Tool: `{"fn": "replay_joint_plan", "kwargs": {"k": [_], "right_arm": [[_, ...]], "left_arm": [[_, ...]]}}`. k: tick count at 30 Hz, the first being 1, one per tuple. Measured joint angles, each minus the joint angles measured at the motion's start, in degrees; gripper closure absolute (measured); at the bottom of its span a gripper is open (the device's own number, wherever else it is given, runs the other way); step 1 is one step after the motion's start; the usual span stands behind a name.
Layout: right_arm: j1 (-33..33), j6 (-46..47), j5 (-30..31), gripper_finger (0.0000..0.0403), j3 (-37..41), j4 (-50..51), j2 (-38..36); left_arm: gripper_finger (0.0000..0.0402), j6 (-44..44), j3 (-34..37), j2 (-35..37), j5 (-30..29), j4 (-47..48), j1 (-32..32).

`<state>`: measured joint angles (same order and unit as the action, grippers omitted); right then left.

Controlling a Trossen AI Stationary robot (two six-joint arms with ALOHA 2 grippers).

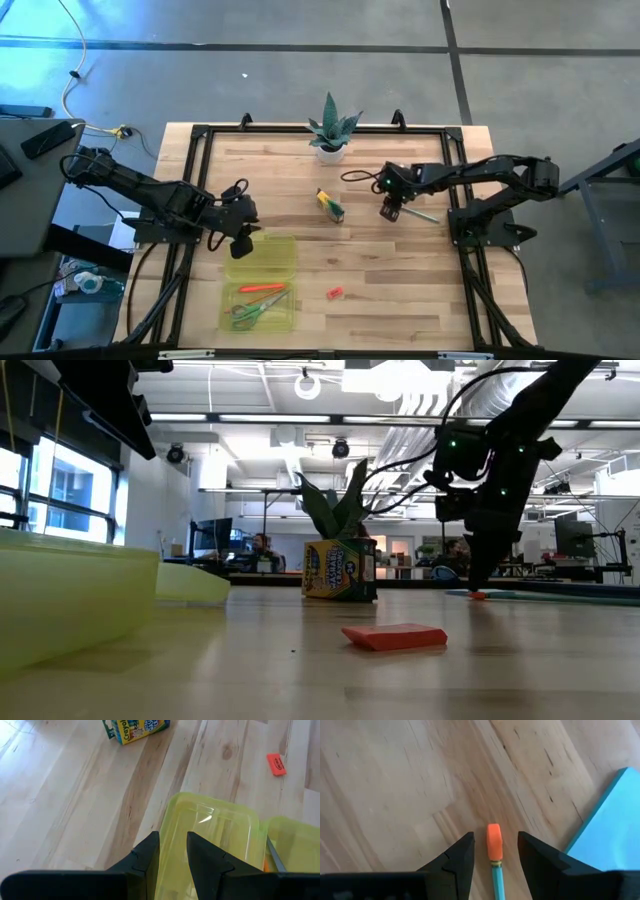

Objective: Pack school essentials
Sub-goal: Put the blue pencil into the yellow supply box

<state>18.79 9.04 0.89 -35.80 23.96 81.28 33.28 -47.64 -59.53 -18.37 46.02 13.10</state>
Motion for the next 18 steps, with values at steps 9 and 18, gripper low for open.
{"fn": "replay_joint_plan", "kwargs": {"k": [9,18], "right_arm": [[0.0,1.5,0.9,0.0262,3.2,-2.5,-0.1],[0.0,2.9,1.1,0.0345,3.2,-2.6,-0.1]], "left_arm": [[0.0315,0.0,0.0,0.0,0.0,0.0,0.0],[0.0315,0.0,0.0,0.0,-0.2,0.0,0.0]]}}
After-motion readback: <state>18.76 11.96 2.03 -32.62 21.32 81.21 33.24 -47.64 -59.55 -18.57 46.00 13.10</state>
